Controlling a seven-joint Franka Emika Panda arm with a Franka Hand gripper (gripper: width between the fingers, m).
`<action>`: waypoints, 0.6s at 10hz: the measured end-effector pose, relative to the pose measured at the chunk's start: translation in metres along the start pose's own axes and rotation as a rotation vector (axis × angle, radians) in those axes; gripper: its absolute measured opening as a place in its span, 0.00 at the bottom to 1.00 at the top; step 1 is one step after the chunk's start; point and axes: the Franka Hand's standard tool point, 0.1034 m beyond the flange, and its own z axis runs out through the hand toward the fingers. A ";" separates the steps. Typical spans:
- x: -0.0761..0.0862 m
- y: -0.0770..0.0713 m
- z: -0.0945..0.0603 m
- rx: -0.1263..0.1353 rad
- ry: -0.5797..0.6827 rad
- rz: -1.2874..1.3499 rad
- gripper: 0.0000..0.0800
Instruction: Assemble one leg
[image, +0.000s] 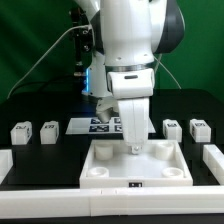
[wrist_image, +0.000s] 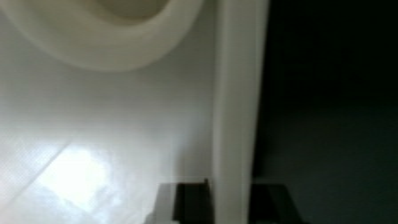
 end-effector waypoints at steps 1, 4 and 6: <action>0.008 0.005 0.001 -0.003 0.003 -0.009 0.07; 0.038 0.007 0.003 0.016 0.012 -0.055 0.07; 0.038 0.007 0.003 0.020 -0.006 -0.050 0.07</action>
Offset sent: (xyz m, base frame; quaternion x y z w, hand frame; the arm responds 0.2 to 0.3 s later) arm 0.0207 0.0369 -0.0097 -0.0059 0.0009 -0.0425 0.9991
